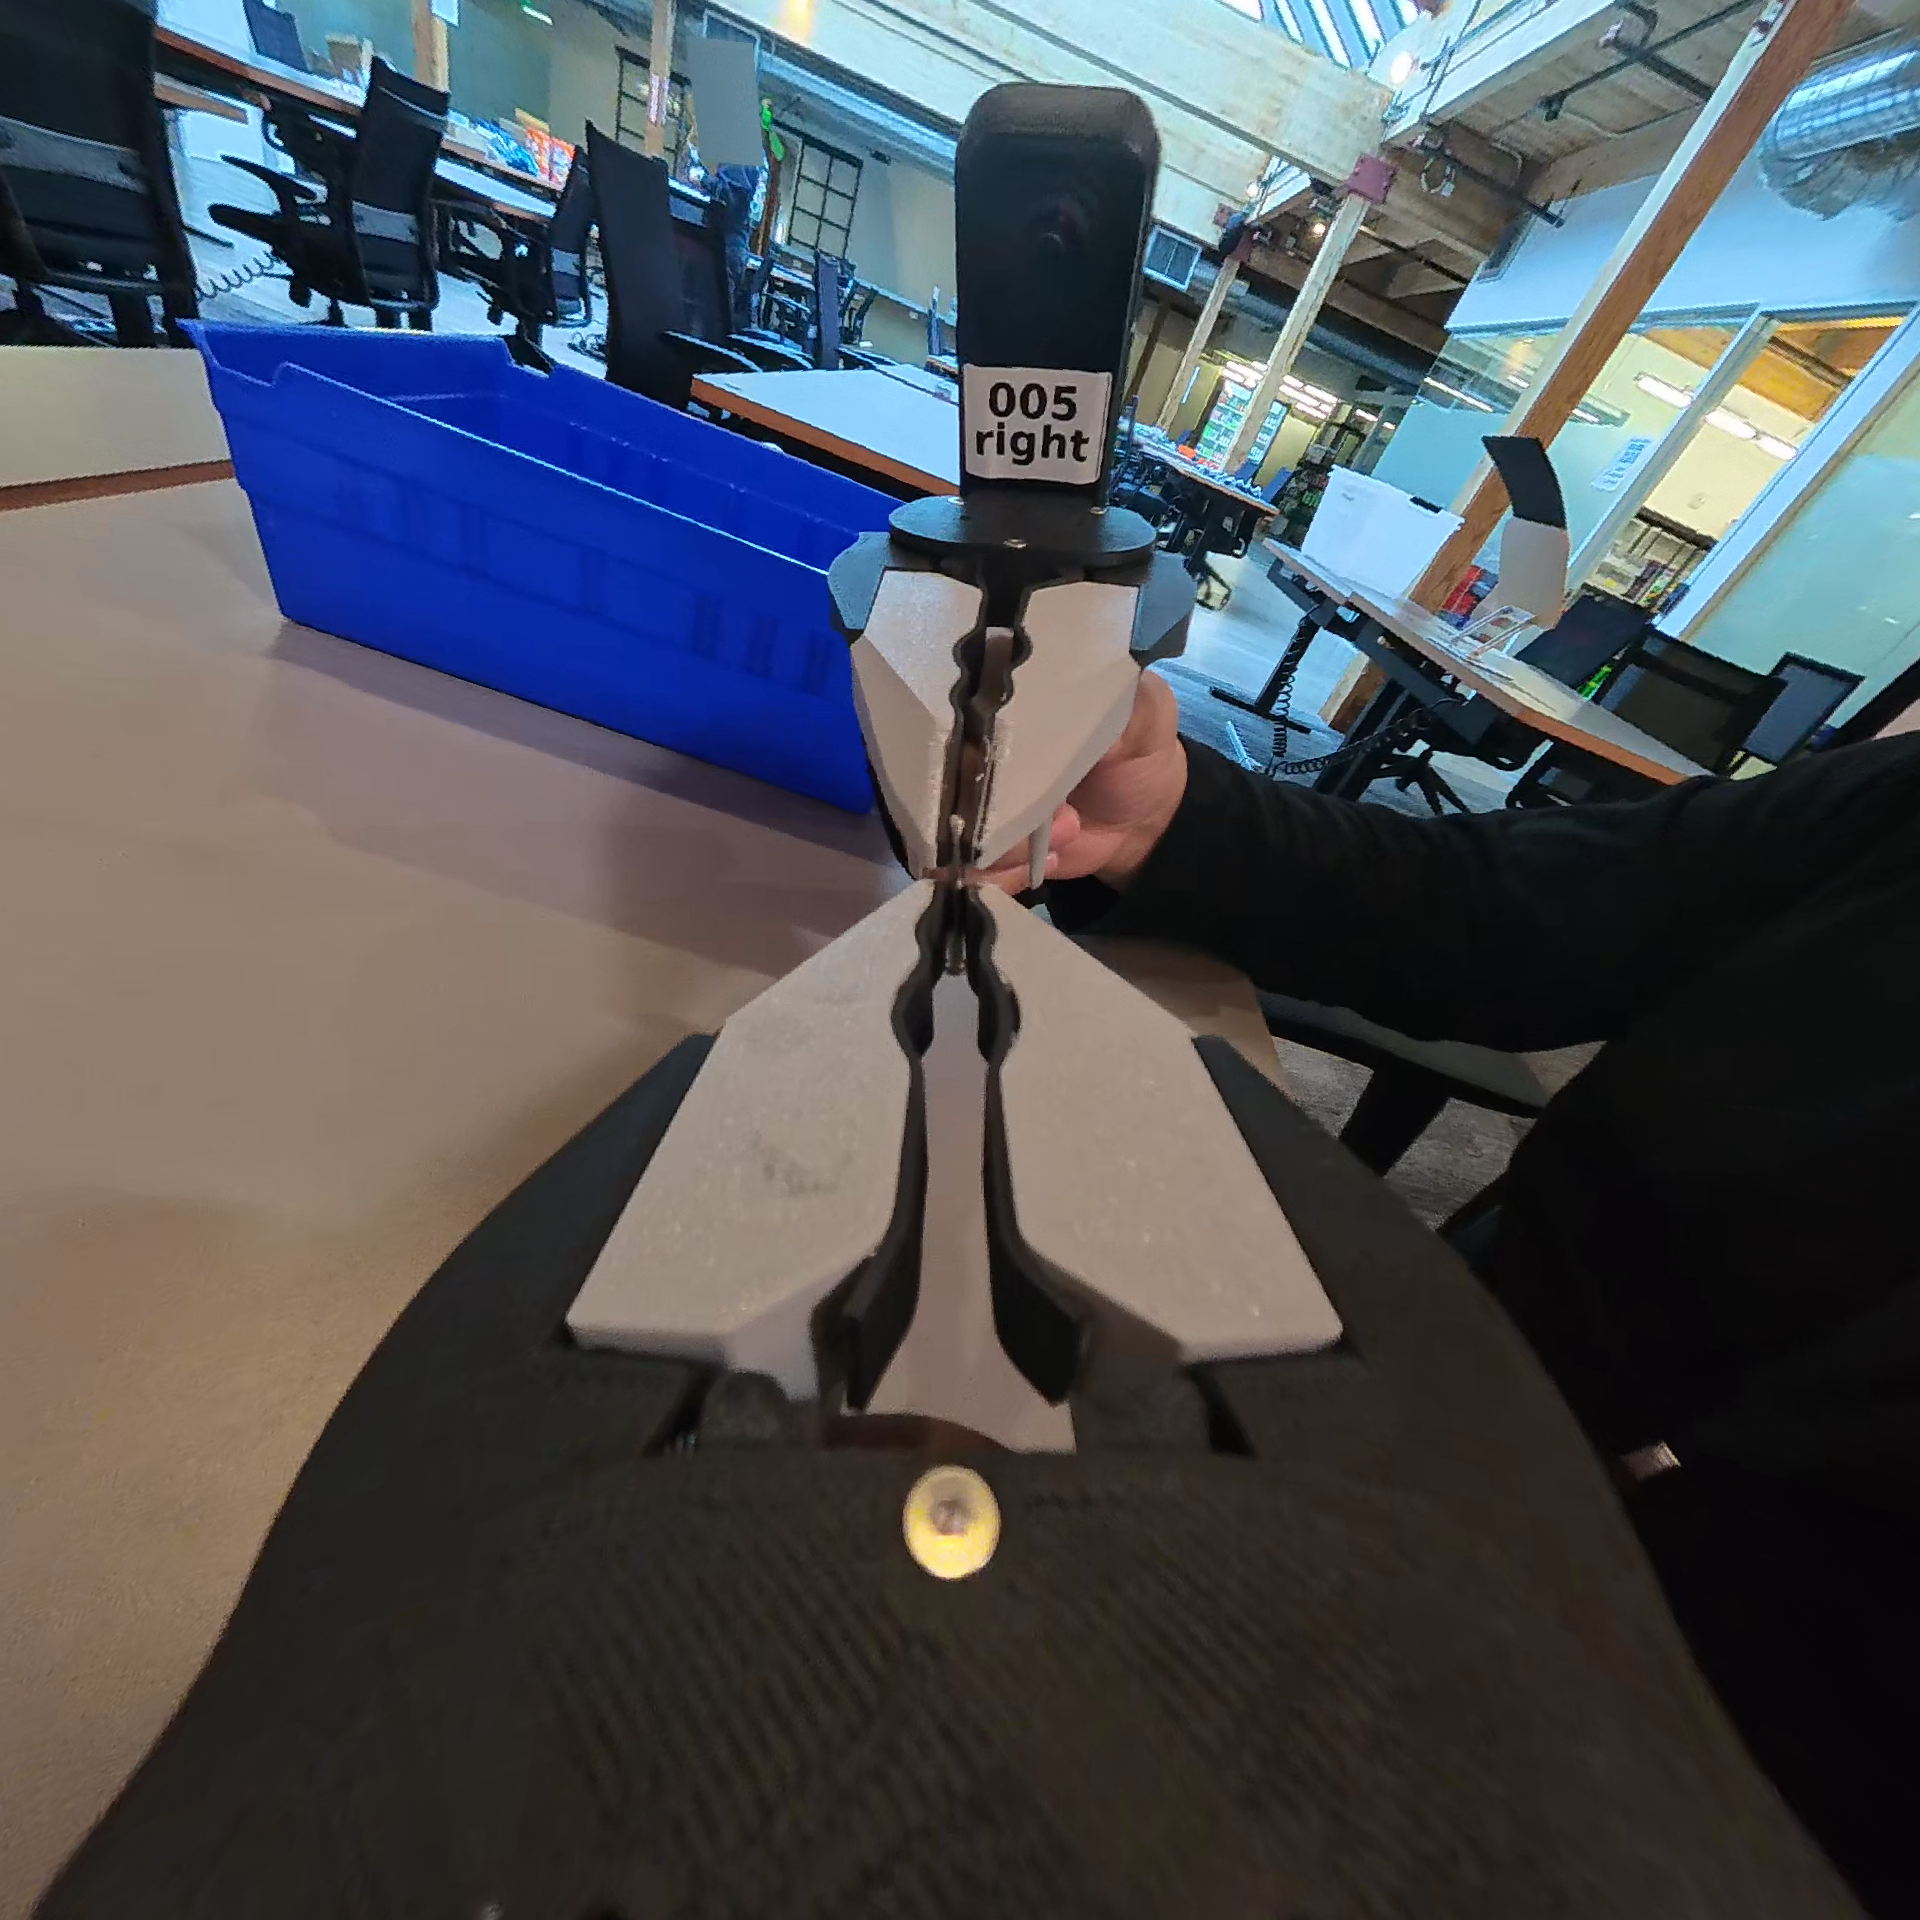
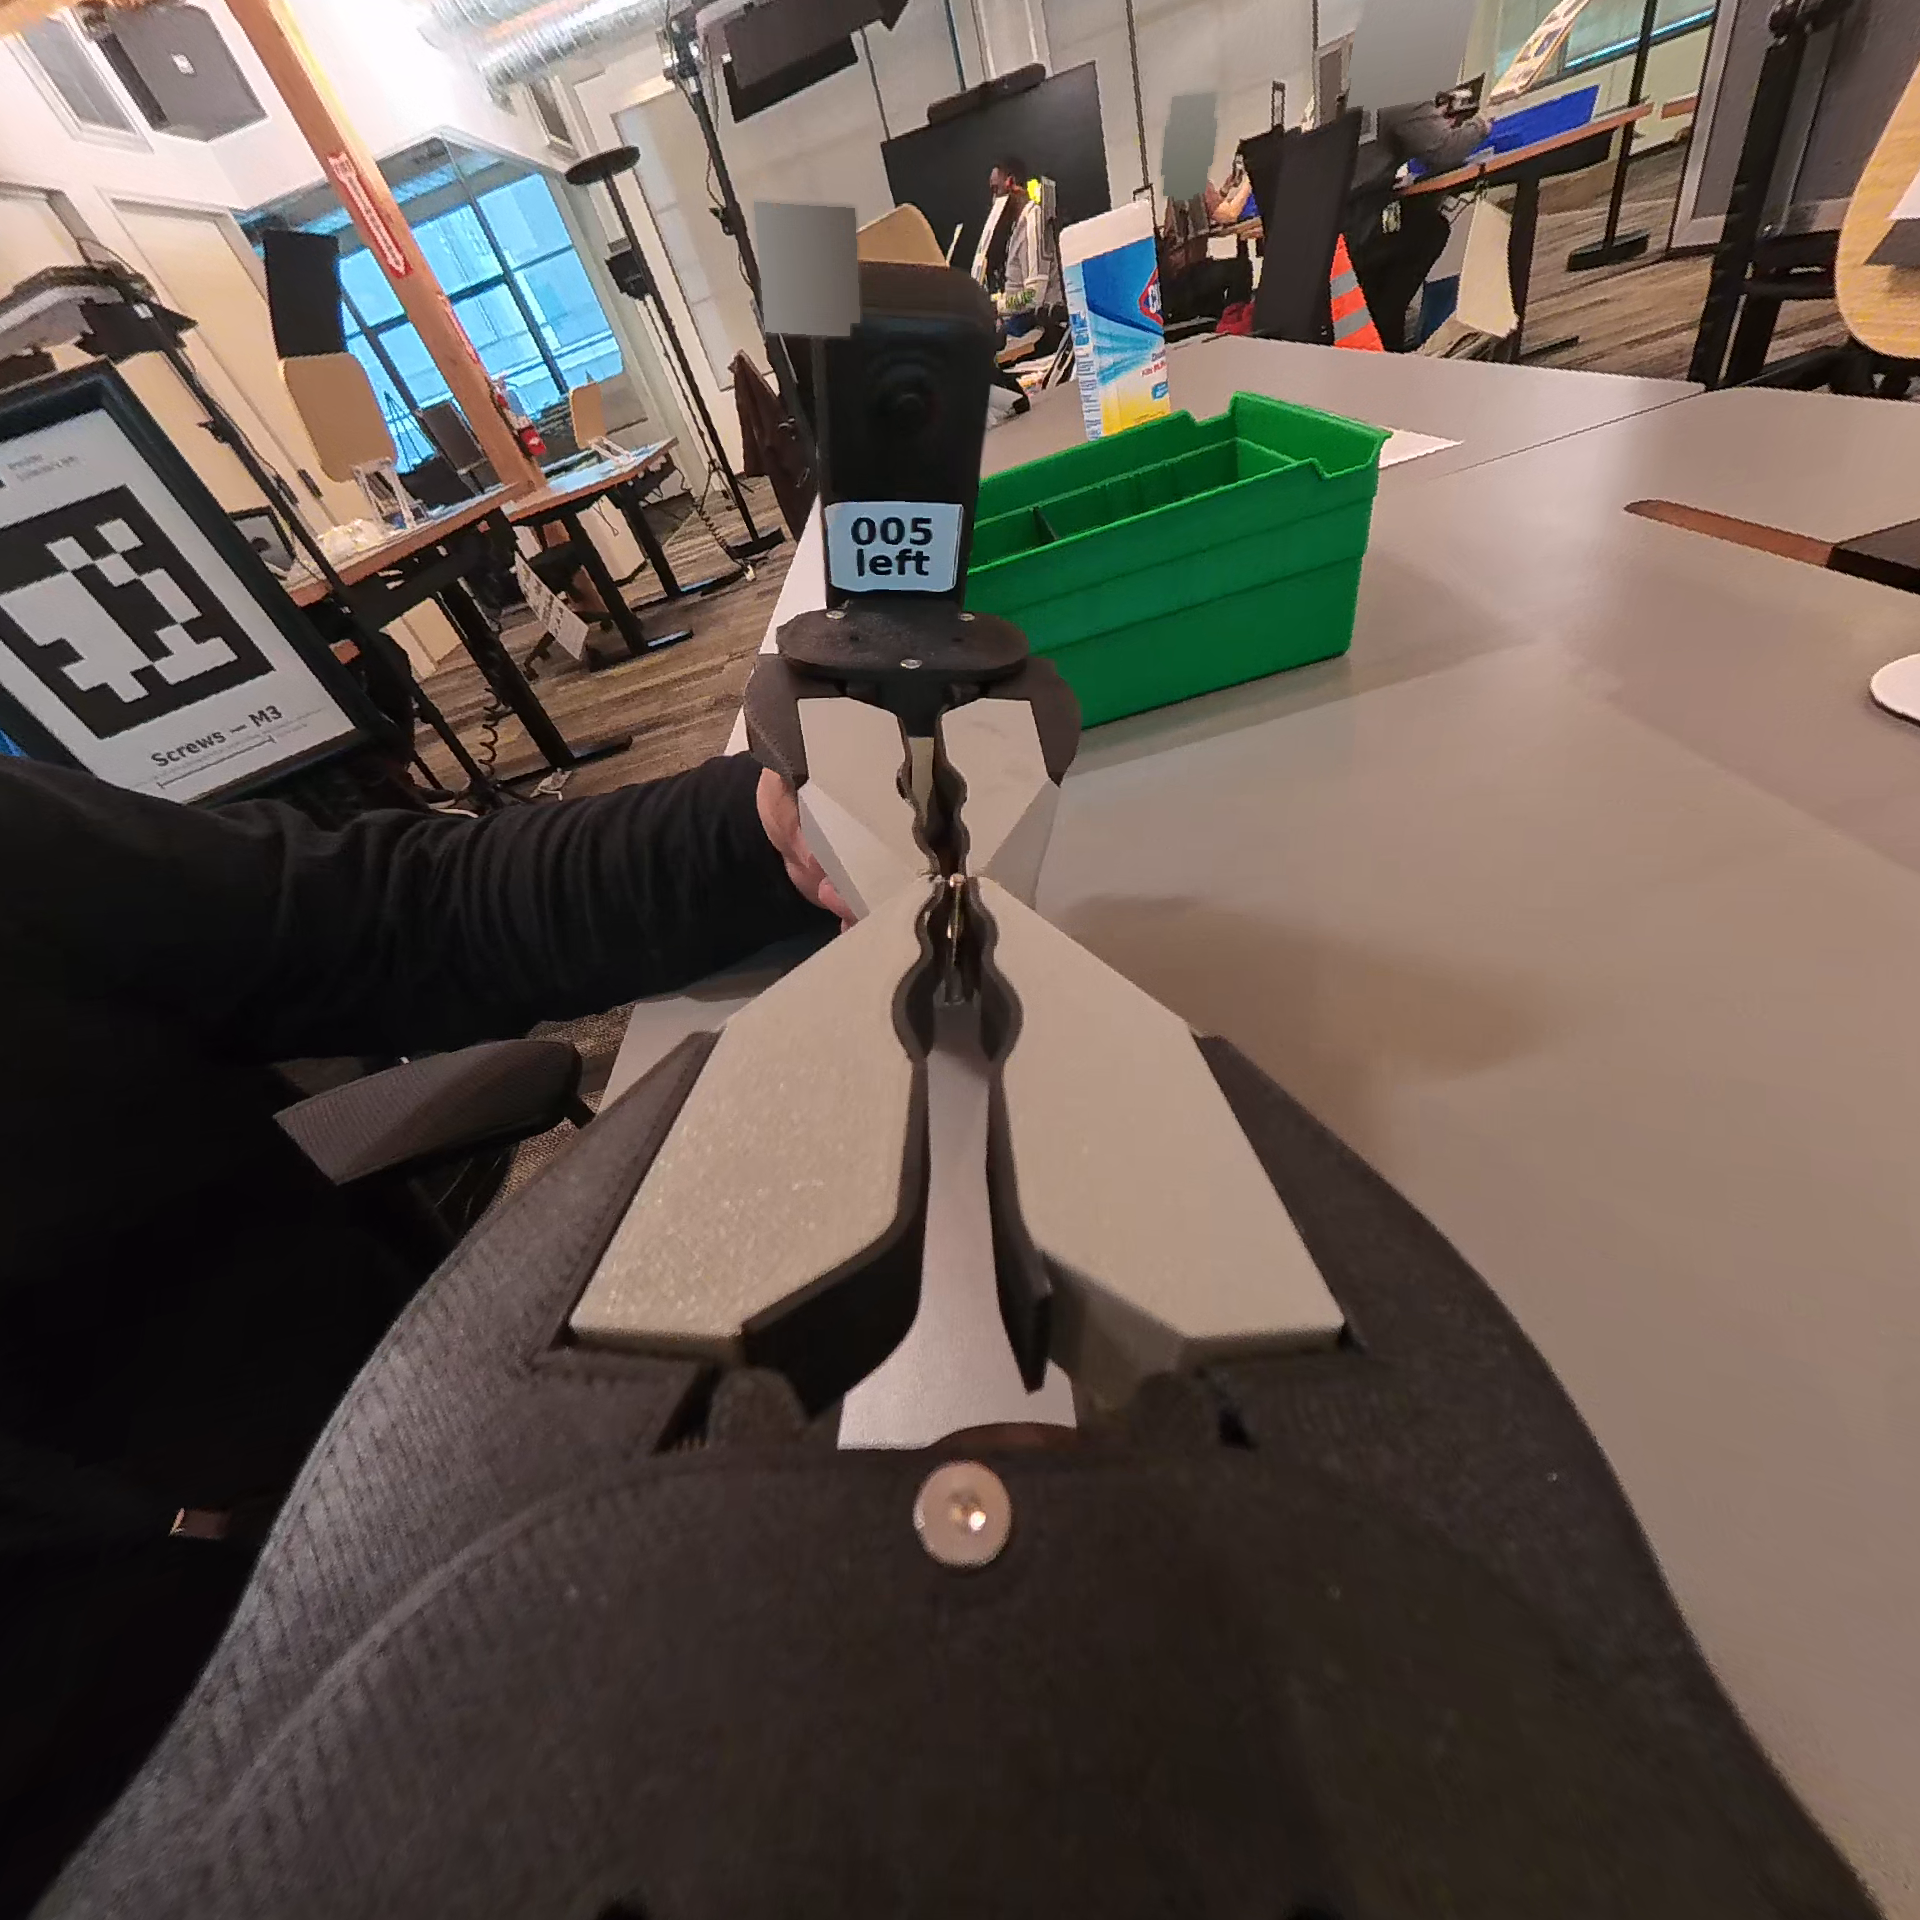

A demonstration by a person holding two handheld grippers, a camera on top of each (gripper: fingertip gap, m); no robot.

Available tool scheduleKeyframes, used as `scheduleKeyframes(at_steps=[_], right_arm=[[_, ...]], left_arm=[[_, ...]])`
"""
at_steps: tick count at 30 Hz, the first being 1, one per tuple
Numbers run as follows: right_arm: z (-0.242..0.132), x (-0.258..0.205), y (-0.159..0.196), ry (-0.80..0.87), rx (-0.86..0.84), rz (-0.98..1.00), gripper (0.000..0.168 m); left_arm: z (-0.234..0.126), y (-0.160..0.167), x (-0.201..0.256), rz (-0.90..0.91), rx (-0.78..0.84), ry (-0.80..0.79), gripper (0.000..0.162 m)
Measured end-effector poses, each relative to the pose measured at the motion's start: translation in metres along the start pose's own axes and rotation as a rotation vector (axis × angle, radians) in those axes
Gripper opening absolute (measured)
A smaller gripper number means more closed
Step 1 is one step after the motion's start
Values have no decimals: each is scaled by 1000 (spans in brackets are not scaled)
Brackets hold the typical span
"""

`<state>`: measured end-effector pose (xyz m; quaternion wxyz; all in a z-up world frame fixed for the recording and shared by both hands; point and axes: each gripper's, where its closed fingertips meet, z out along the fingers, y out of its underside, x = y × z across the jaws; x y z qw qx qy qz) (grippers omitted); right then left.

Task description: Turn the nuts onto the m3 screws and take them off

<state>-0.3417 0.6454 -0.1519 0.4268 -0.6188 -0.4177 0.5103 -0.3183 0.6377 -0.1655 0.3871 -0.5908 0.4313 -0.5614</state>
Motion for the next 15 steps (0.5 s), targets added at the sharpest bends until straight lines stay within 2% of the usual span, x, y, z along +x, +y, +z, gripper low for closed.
scheduleKeyframes(at_steps=[15], right_arm=[[1, 1, -3, 1, 28, 21, 0]], left_arm=[[1, 1, -1, -10, -3, -3, 0]])
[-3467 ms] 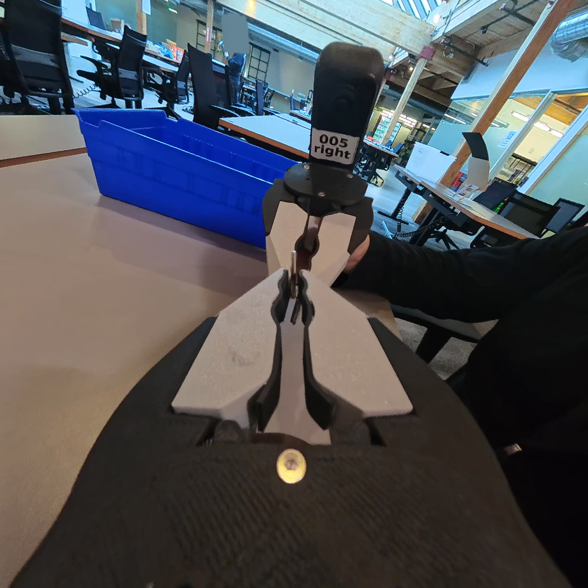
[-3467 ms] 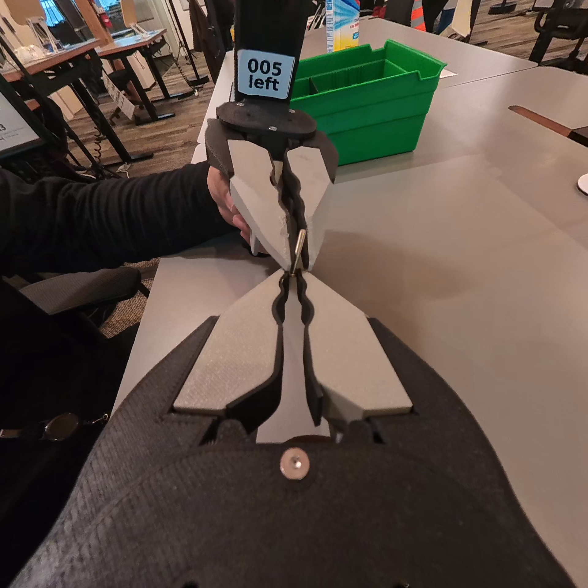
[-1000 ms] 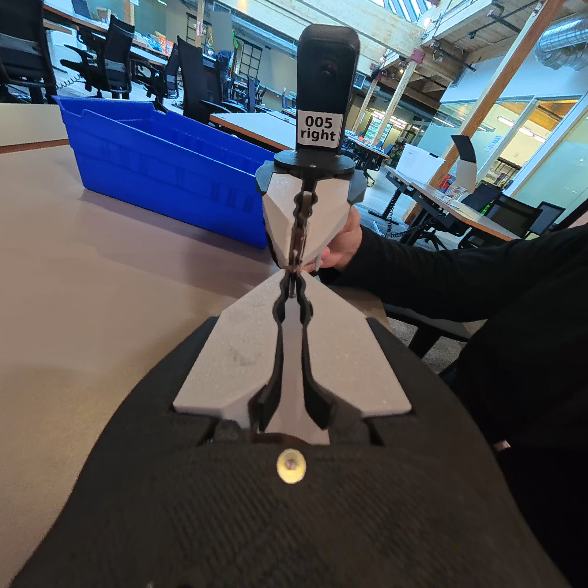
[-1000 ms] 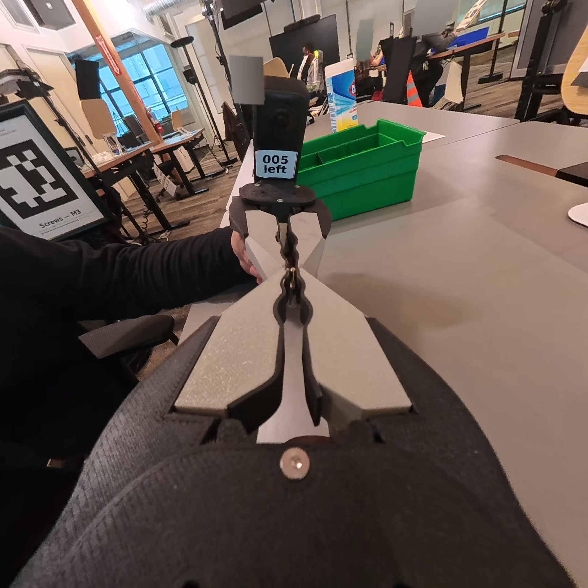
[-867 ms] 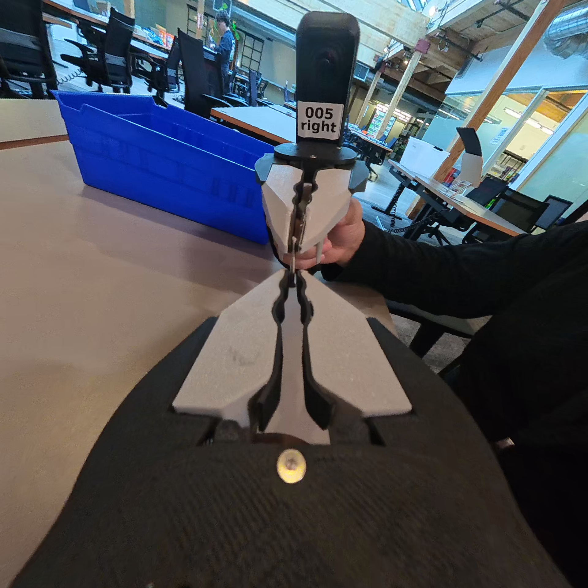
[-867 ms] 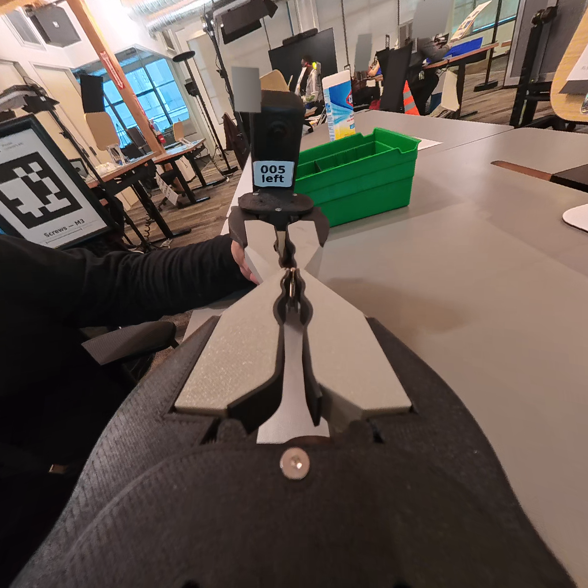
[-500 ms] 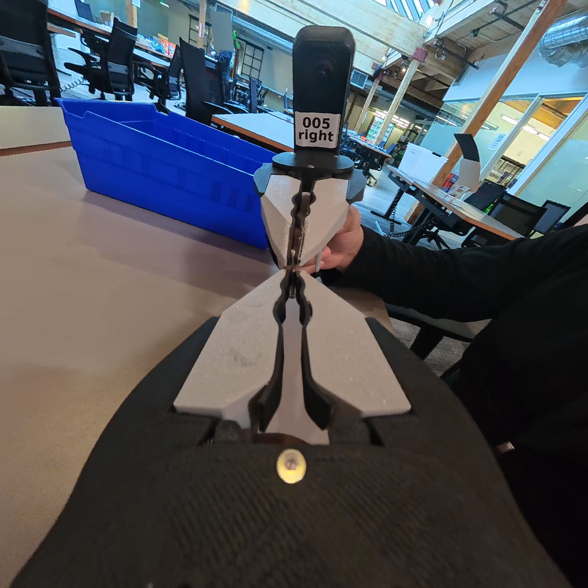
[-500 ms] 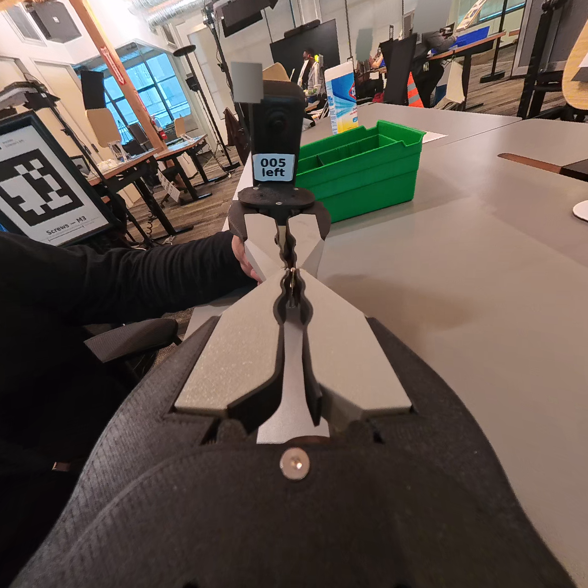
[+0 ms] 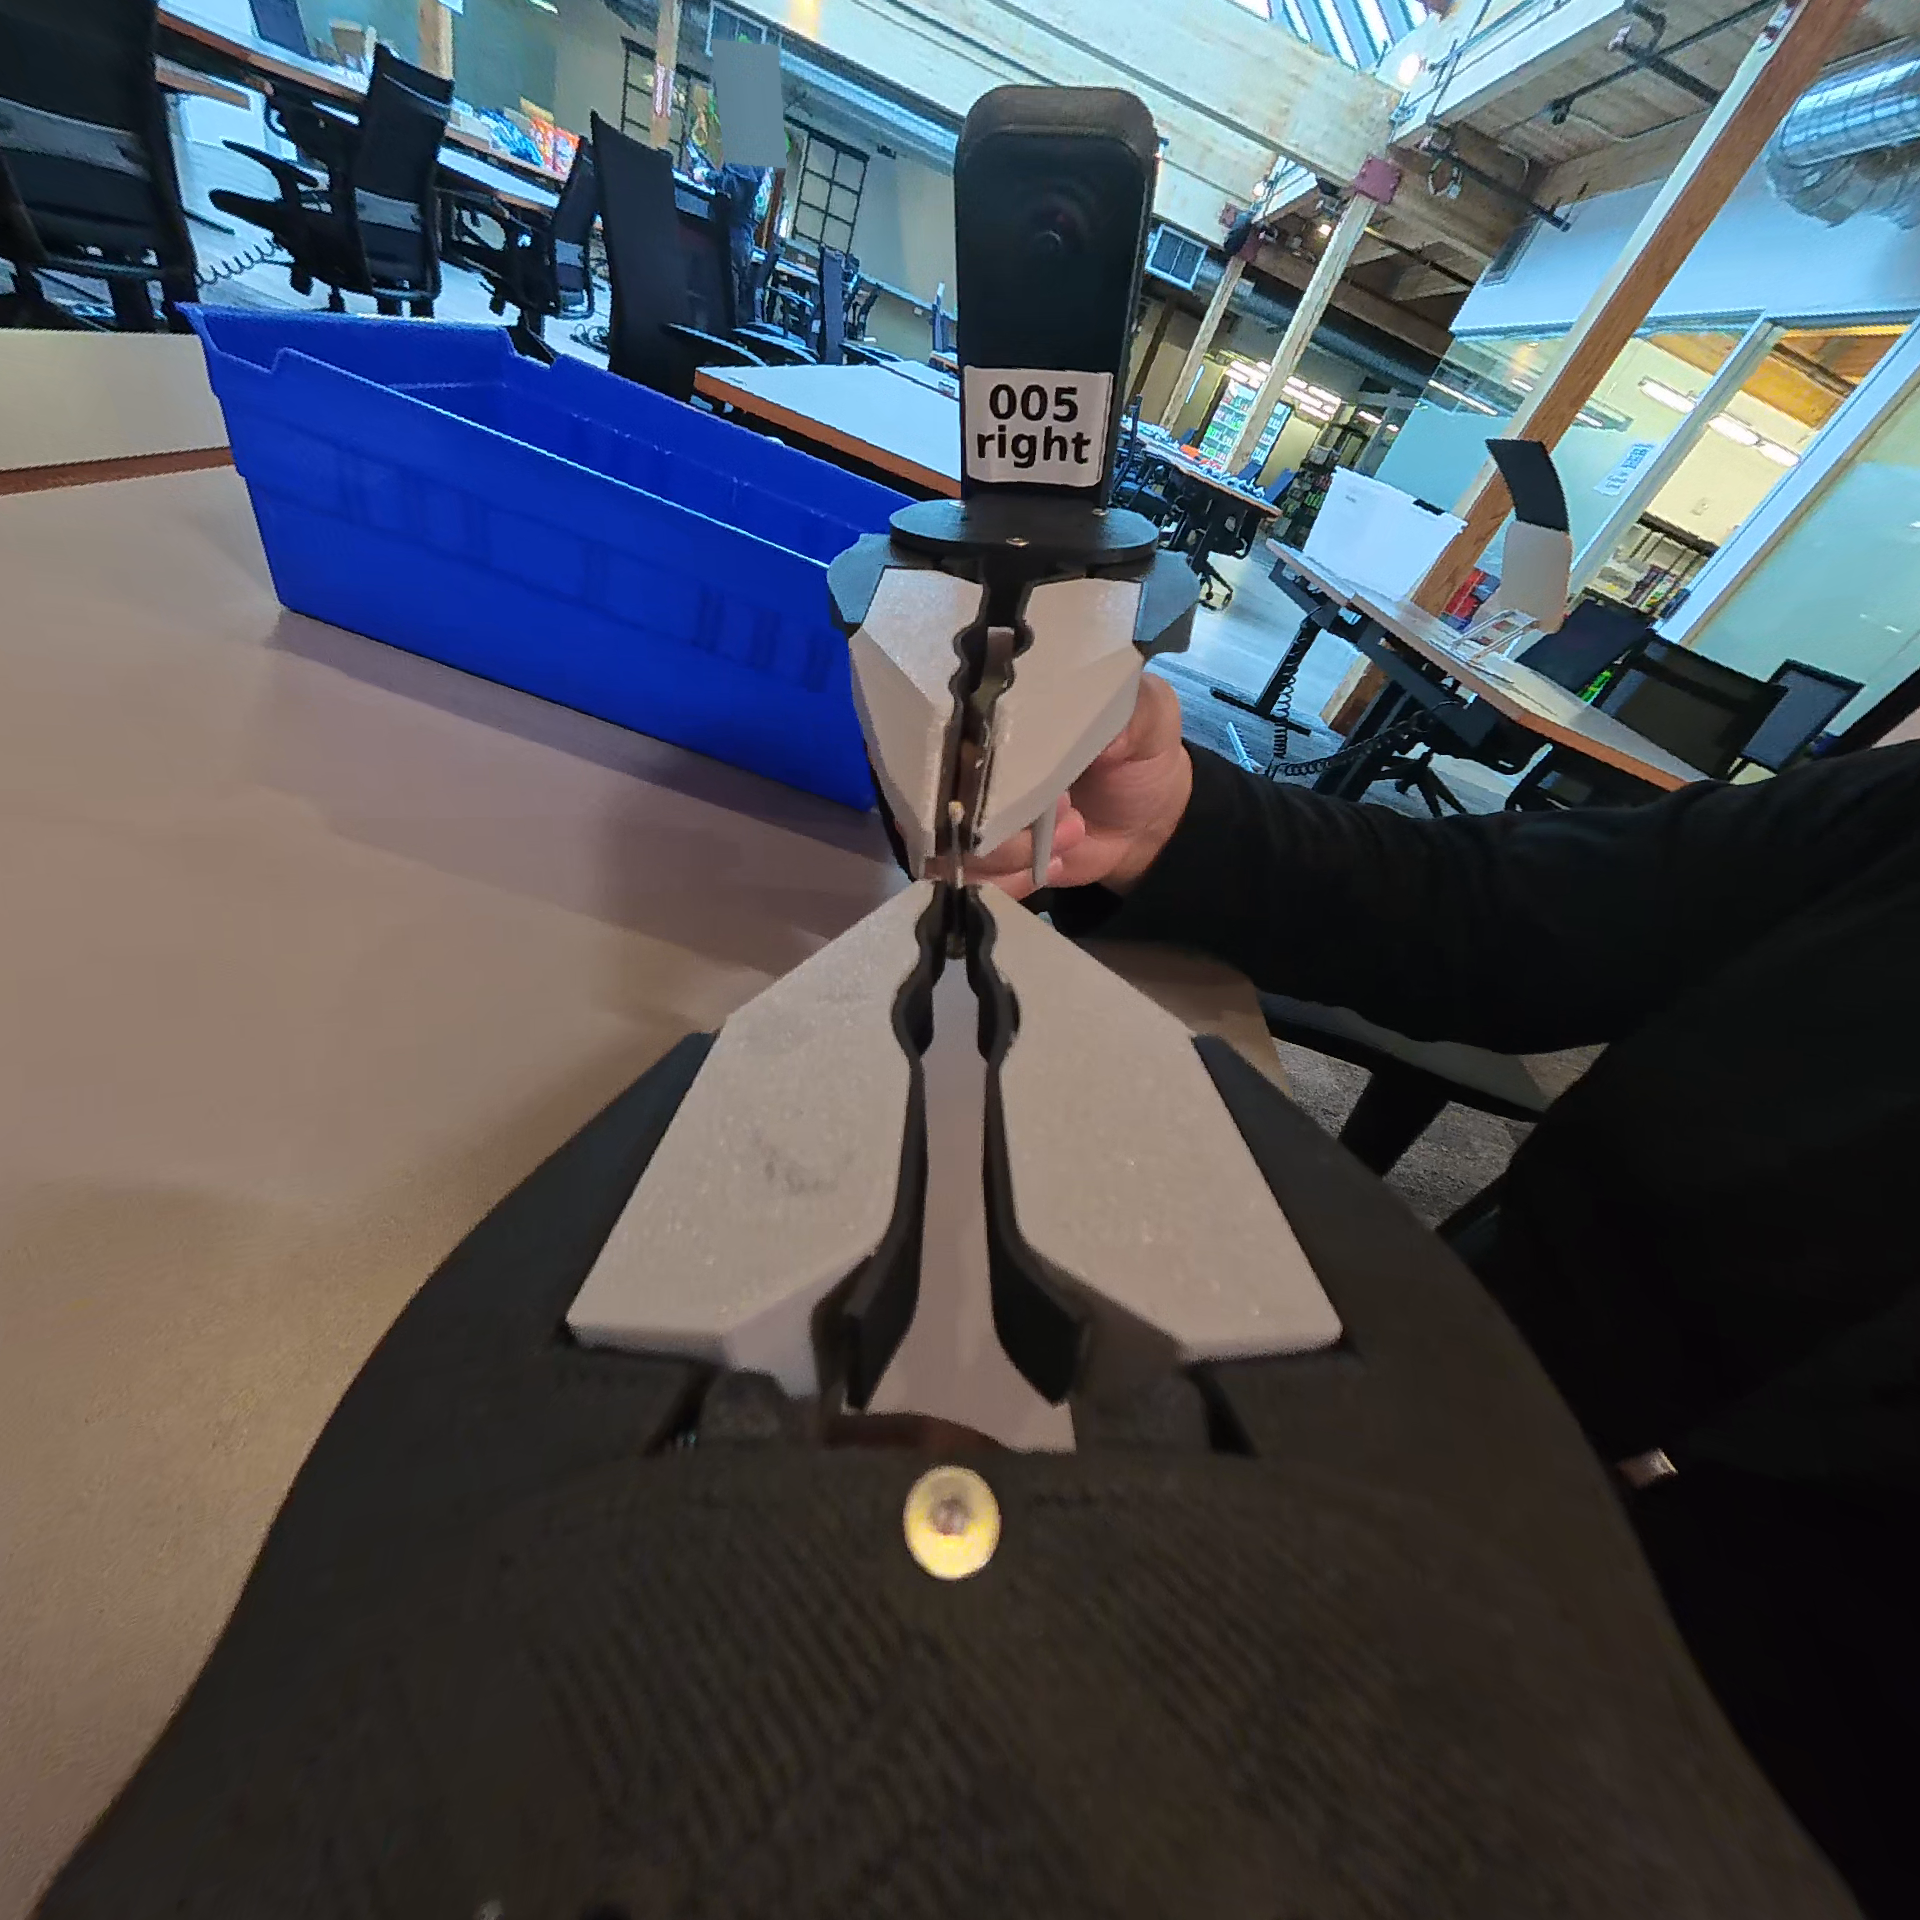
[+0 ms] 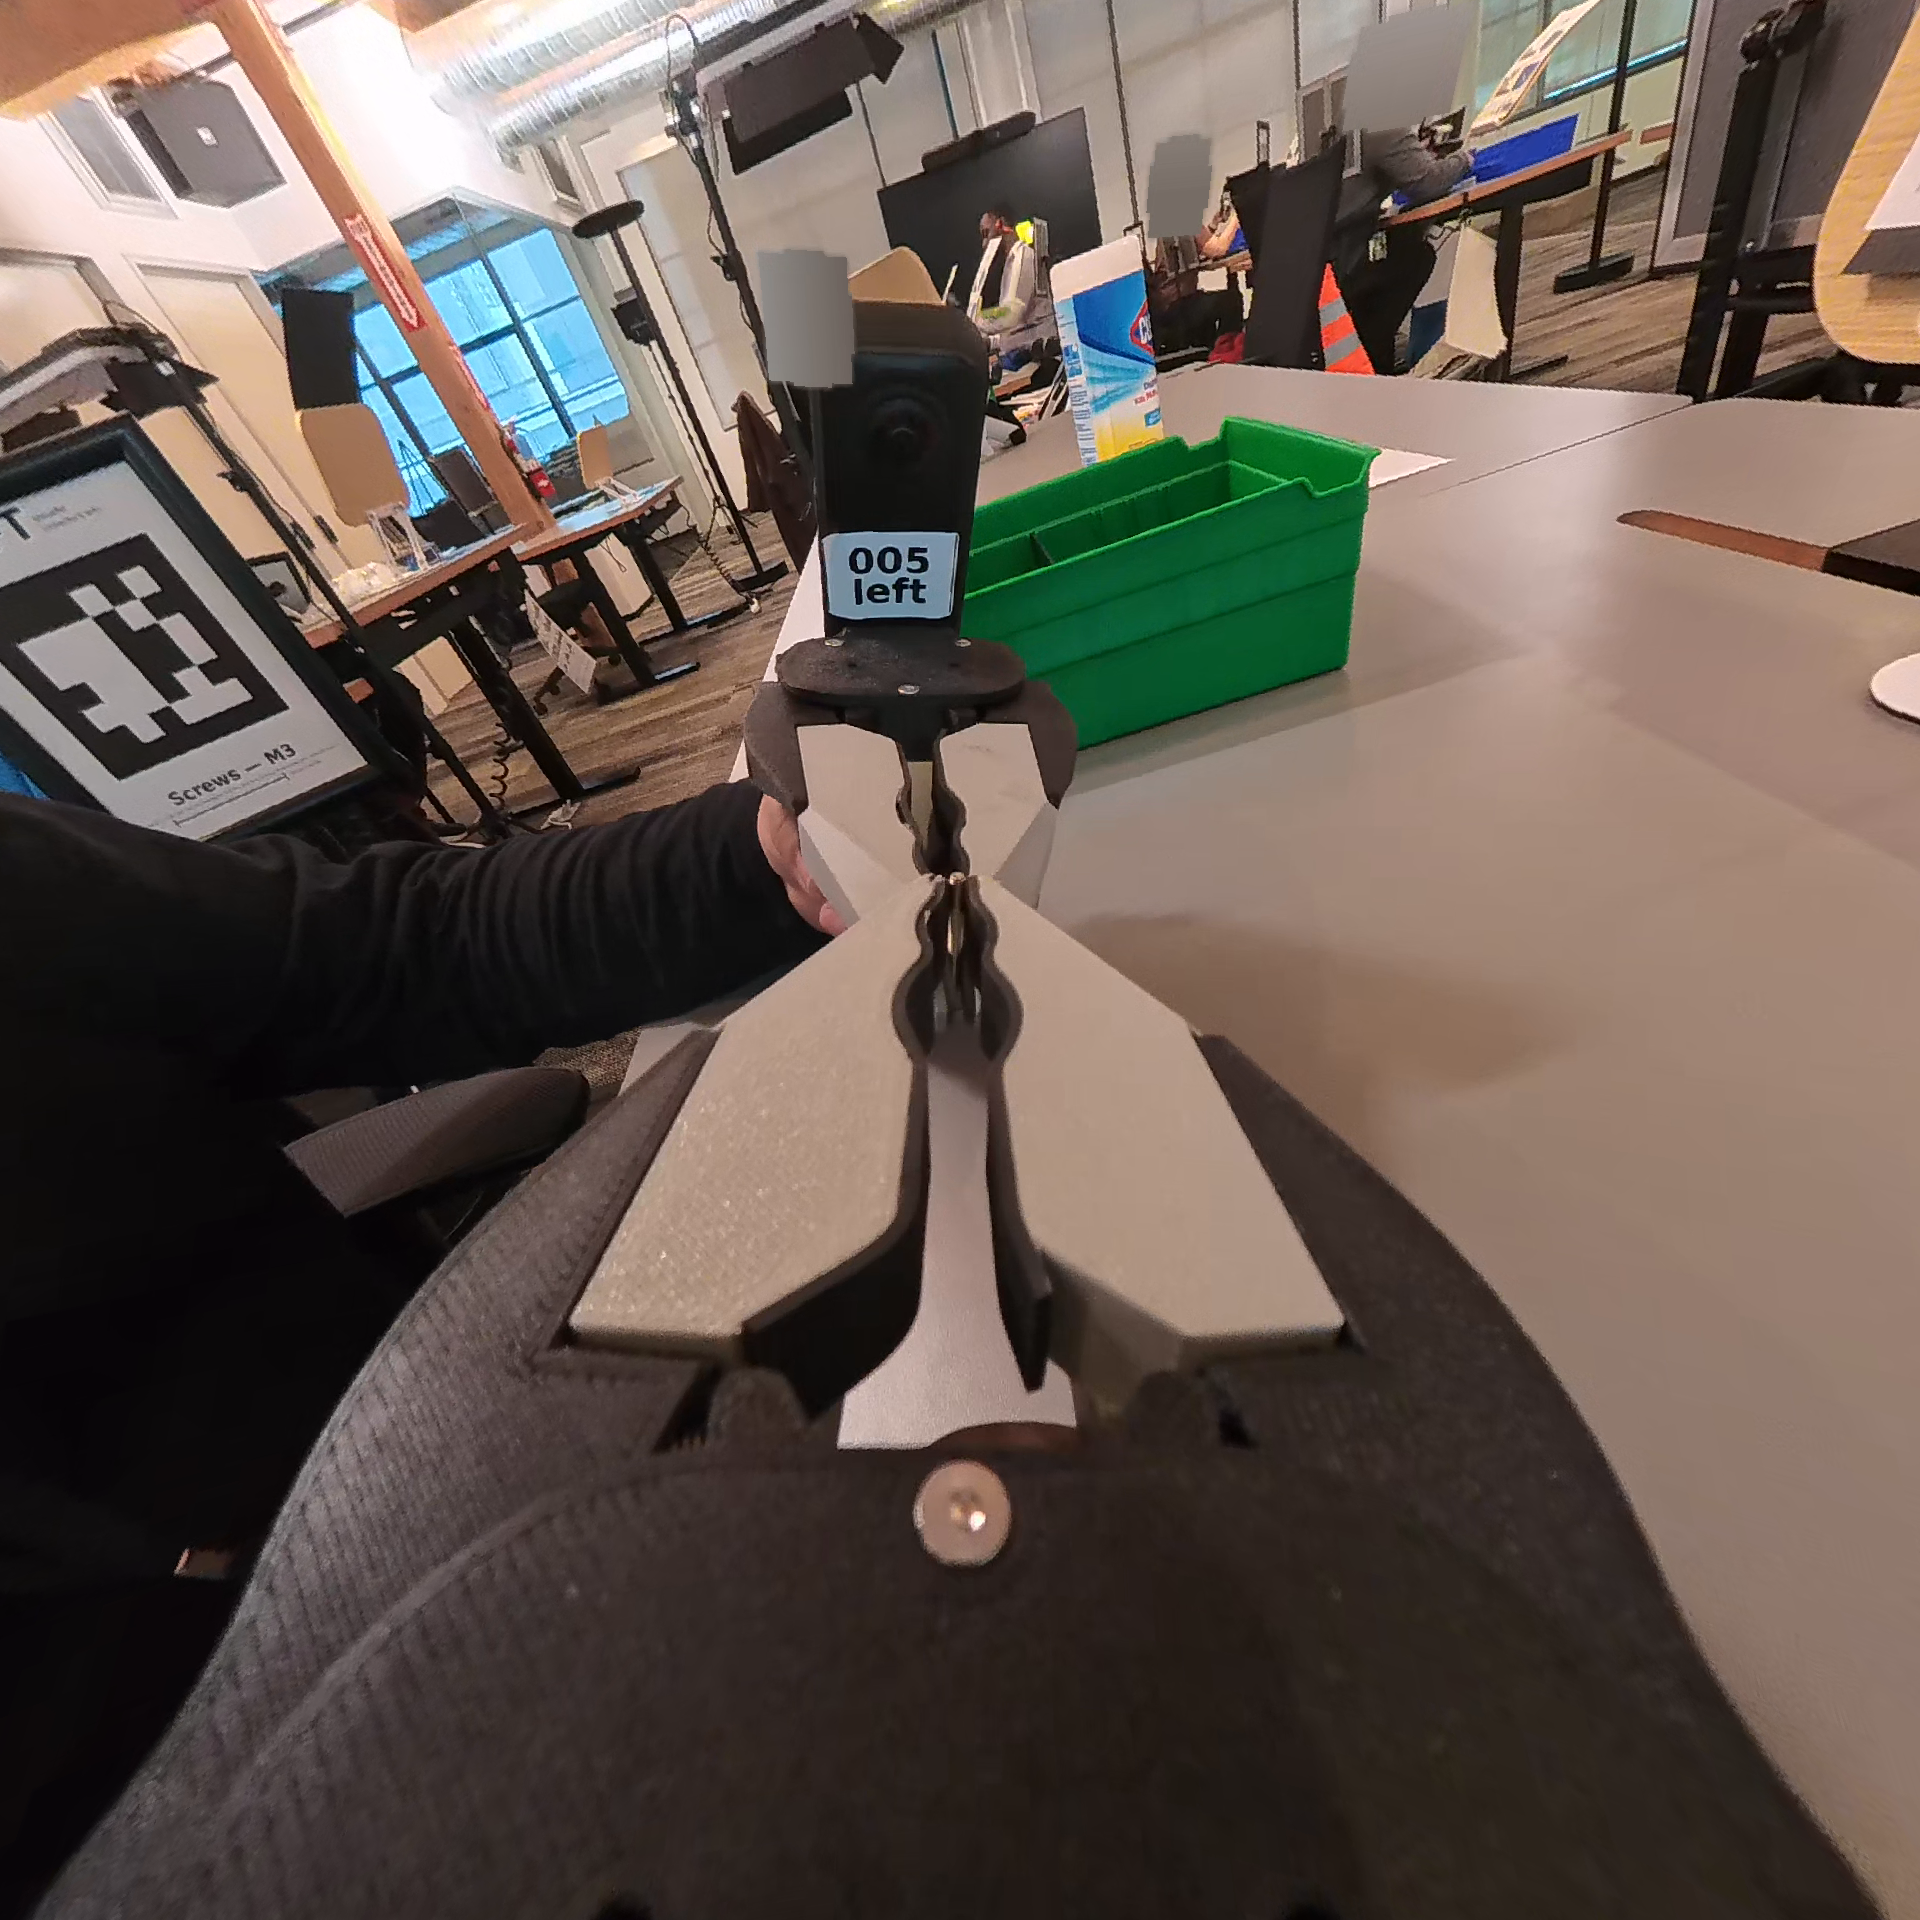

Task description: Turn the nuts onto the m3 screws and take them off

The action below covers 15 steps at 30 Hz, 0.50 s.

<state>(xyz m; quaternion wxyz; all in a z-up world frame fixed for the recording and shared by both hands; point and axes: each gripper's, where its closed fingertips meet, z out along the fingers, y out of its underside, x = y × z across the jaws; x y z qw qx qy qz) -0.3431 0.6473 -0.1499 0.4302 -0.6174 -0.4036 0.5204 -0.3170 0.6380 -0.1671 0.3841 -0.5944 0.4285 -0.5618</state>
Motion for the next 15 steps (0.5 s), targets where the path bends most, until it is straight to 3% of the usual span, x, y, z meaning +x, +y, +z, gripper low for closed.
scheduleKeyframes(at_steps=[15], right_arm=[[-2, 2, -2, 2, 11, 8, 3]], left_arm=[[-2, 0, -3, 38, -9, -30, 0]])
